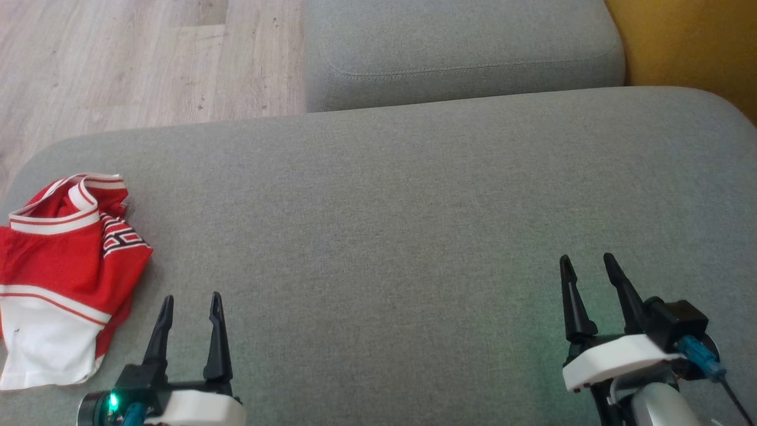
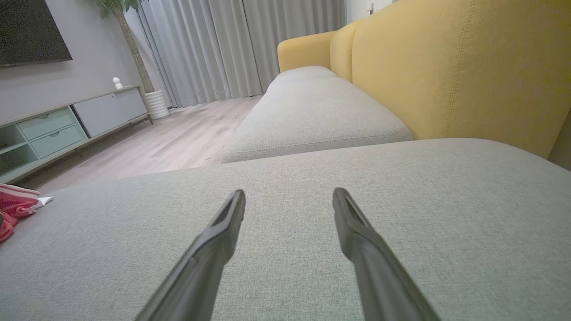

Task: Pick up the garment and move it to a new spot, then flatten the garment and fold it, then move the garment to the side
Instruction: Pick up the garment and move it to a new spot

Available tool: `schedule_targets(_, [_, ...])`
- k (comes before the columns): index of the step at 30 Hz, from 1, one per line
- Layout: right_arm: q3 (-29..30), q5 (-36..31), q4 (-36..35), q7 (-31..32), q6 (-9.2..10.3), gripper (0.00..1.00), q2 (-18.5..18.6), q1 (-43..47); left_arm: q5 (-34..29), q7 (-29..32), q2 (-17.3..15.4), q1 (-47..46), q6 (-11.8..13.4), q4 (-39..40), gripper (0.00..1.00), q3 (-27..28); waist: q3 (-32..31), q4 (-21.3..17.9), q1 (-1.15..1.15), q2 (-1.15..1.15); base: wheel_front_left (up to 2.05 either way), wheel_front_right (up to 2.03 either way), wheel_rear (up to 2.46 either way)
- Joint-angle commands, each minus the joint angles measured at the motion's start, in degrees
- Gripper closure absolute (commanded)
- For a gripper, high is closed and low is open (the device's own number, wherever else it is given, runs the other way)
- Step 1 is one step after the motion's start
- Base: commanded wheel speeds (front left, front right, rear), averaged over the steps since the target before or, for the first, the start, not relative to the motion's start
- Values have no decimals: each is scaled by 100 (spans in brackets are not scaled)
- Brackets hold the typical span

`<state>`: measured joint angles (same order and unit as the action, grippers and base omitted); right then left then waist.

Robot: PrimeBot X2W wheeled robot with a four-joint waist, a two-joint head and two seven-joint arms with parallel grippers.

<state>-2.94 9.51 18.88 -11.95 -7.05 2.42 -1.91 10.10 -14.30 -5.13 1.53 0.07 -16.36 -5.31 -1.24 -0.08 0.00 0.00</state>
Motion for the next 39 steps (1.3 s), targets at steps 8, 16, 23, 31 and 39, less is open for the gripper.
schedule_targets(8, [-111,29,-171,-78,-44,0,45,-254,96,-70,-44,-138,69,149,0,279,3,1,0,0,0,0,0])
schedule_targets(16, [42,-8,-248,-62,-44,0,45,-103,54,-70,-18,-197,66,179,0,207,55,771,0,0,0,0,0])
schedule_targets(23, [-80,62,-327,-67,-44,0,45,-178,47,-70,-128,-167,96,228,0,297,140,1843,0,0,0,0,0])
schedule_targets(31, [-128,45,-266,-88,-44,0,45,-215,59,-70,-138,-93,127,297,0,317,175,2693,0,0,0,0,0])
schedule_targets(39, [-166,8,-282,-66,-44,0,45,-285,86,-70,-136,-47,133,368,0,360,260,2997,0,0,0,0,0])
